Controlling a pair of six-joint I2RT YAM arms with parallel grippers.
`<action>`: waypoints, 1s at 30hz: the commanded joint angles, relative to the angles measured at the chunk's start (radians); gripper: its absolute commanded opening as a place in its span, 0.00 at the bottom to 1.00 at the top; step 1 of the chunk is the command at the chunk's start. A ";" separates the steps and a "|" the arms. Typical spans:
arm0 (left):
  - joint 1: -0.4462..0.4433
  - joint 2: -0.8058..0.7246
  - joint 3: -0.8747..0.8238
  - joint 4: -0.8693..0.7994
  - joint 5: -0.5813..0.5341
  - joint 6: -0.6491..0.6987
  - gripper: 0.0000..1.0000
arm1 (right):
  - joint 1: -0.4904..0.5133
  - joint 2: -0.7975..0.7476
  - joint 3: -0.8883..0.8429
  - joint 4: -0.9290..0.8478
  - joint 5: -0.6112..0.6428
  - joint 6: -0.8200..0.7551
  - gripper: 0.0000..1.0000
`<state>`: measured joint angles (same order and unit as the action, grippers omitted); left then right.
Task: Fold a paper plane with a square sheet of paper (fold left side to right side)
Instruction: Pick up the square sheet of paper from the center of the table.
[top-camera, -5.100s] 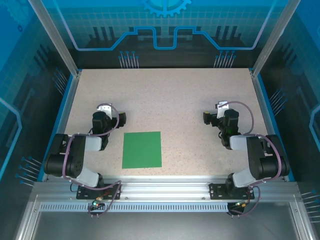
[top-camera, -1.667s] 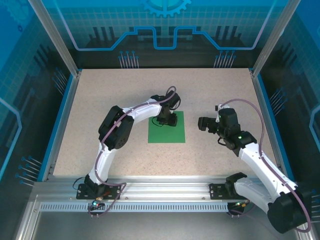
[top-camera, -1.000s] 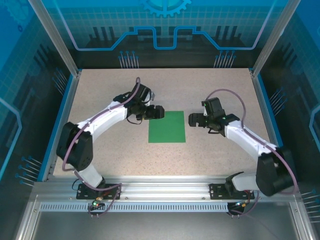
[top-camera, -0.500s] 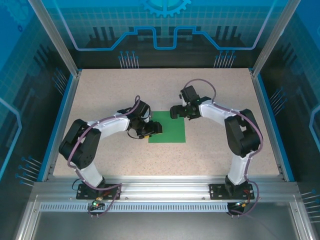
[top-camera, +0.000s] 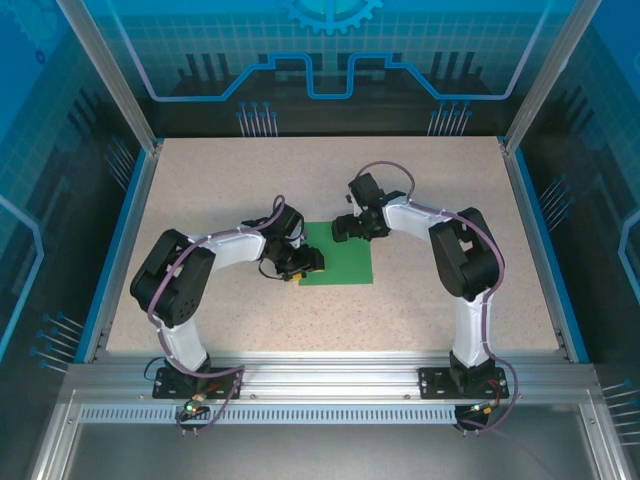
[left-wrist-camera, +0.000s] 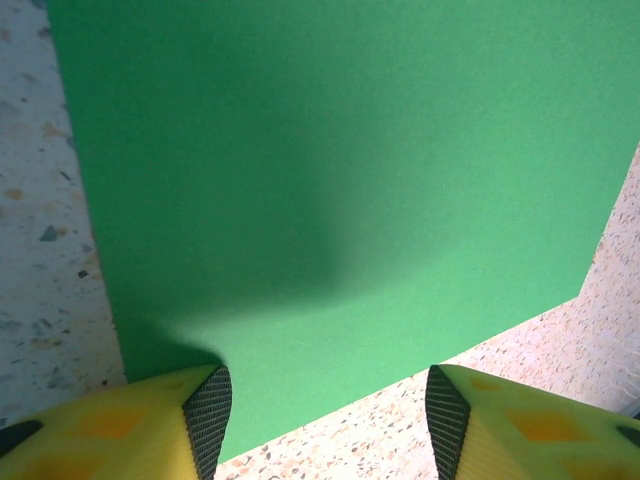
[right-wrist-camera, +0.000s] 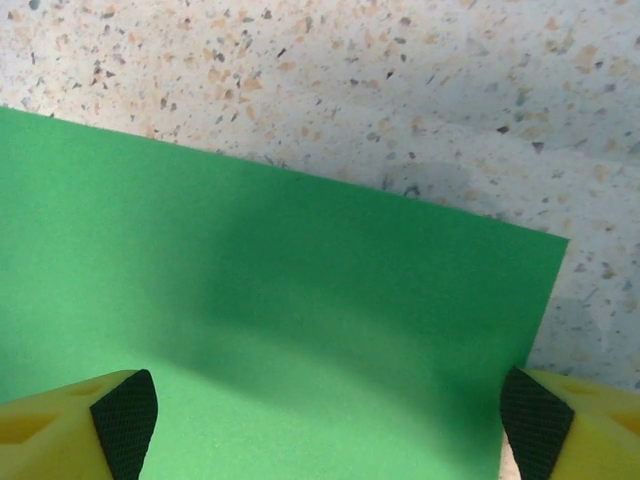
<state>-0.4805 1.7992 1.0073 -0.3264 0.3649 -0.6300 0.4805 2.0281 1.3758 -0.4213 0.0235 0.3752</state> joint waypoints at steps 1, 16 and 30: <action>-0.004 0.036 0.010 -0.018 -0.013 0.001 0.58 | 0.030 0.003 -0.019 -0.048 -0.080 0.005 0.90; -0.003 0.011 0.023 -0.011 -0.023 0.014 0.58 | 0.078 -0.065 -0.047 -0.098 -0.117 -0.006 0.72; 0.084 -0.214 -0.046 0.043 -0.029 0.084 0.68 | 0.060 -0.149 -0.065 -0.077 -0.234 -0.044 0.37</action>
<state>-0.4328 1.6630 0.9936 -0.3088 0.3378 -0.5858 0.5446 1.9572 1.3319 -0.4999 -0.1421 0.3504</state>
